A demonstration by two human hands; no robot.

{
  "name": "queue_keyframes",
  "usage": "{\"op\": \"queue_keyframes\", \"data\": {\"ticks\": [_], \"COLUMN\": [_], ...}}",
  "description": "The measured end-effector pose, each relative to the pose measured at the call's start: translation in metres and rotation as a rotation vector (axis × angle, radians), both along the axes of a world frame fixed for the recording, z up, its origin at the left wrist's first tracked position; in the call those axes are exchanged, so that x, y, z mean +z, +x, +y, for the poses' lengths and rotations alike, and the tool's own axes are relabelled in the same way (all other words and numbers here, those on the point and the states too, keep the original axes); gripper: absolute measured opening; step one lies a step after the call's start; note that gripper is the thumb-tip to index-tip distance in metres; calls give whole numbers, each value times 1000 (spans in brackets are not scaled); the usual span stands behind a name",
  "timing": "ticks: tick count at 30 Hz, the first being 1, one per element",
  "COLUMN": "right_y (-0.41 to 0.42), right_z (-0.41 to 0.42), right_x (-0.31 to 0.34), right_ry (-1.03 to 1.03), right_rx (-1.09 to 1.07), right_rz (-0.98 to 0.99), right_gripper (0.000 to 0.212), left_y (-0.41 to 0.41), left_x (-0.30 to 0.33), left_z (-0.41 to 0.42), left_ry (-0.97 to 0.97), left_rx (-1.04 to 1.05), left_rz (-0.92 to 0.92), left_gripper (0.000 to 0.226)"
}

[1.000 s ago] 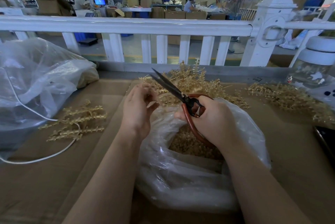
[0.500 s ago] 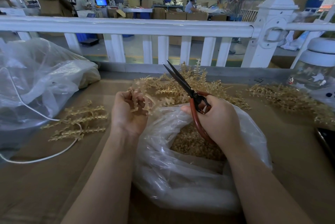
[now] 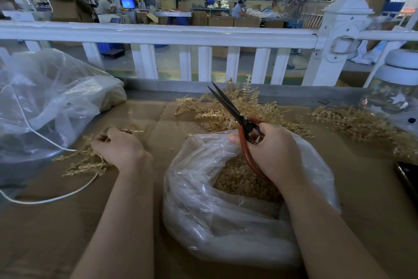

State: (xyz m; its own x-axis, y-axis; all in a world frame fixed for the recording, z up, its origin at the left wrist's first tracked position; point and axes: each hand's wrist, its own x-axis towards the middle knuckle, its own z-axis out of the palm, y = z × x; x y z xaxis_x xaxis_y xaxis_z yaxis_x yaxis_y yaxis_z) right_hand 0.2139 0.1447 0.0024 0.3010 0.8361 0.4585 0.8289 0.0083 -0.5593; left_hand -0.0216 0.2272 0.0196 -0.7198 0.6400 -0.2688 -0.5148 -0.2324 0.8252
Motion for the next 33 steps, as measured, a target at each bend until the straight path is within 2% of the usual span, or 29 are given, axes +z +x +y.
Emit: {"op": "queue_keyframes", "data": {"ticks": [4, 7, 11, 14, 16, 17, 20, 22, 25, 29, 33], "right_y": [-1, -1, 1, 1, 0, 0, 0, 0, 0, -2, -2], "right_z": [-1, -1, 0, 0, 0, 0, 0, -1, 0, -1, 0], "right_x": [2, 2, 0, -1, -1, 0, 0, -1, -1, -2, -5], "right_ry": [-25, -30, -66, -71, -75, -70, -62, -81, -90, -82, -83], "right_rx": [-3, -12, -20, -28, -33, -38, -55, -54, -46, -50, -44], "right_rz": [-22, -27, -44, -52, -47, -44, -42, -46, -67, -121, -129], "right_gripper": [51, 51, 56, 59, 58, 57, 55, 57, 61, 62, 65], "left_y": [-6, -6, -5, -1, 6, 12, 32, 42, 46, 48, 46], "left_x": [-6, -8, -4, -1, -1, -1, -7, -14, -25, -27, -28], "left_z": [4, 3, 1, -4, -8, -10, -16, -17, -11, -7, -7], "left_ry": [-29, -86, -156, -256, -179, -66, 224, 190, -63, -336, -279], "left_rx": [77, 110, 151, 199, 206, 149, -200, -389, -661, -878, -825], "left_rz": [44, 144, 252, 458, 722, 855, 1165, 1457, 1761, 1851, 1777], "left_gripper": [5, 20, 28, 41, 37, 32, 24, 24, 39, 43, 30]}}
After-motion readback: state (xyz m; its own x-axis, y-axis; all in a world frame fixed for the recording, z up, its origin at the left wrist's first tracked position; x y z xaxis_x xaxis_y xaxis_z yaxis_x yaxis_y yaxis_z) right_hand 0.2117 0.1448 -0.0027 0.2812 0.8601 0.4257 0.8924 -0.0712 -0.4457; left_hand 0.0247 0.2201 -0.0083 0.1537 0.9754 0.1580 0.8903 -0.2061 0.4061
